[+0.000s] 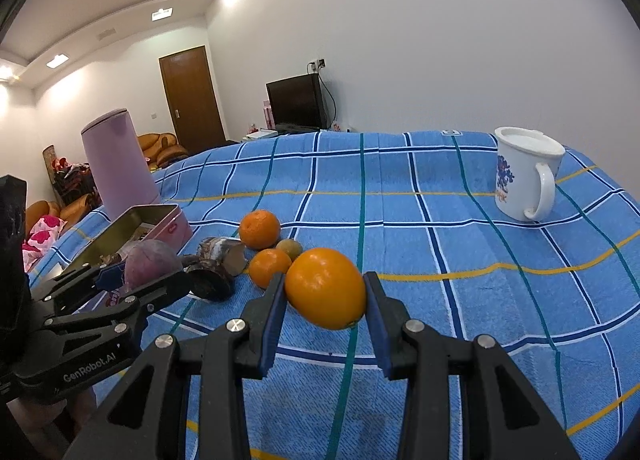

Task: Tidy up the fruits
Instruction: 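Lift the radish and orange and carry both toward the pink tin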

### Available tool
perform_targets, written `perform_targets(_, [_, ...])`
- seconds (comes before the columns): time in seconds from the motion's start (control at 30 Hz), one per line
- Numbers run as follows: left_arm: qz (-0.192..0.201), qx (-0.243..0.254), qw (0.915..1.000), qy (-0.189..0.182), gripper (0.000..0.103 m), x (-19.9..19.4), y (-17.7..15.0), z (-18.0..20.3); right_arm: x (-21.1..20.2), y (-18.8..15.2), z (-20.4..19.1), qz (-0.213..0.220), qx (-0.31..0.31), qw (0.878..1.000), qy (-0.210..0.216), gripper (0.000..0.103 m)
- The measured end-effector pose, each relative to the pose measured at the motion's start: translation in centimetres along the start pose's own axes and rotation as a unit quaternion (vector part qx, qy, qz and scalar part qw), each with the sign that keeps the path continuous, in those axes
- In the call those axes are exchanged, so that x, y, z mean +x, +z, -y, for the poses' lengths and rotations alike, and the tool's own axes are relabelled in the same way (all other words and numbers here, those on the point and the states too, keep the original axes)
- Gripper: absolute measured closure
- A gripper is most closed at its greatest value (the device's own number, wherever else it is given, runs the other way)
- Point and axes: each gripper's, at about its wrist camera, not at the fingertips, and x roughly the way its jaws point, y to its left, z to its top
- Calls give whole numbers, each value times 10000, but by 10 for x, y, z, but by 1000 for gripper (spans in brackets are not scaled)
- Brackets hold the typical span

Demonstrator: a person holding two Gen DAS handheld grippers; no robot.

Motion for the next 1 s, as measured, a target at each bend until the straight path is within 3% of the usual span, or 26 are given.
perform_targets(1.0, [550,121,9983,179,48,-22,-2,4,-18,-1,-7,459,-207,9987,86,63])
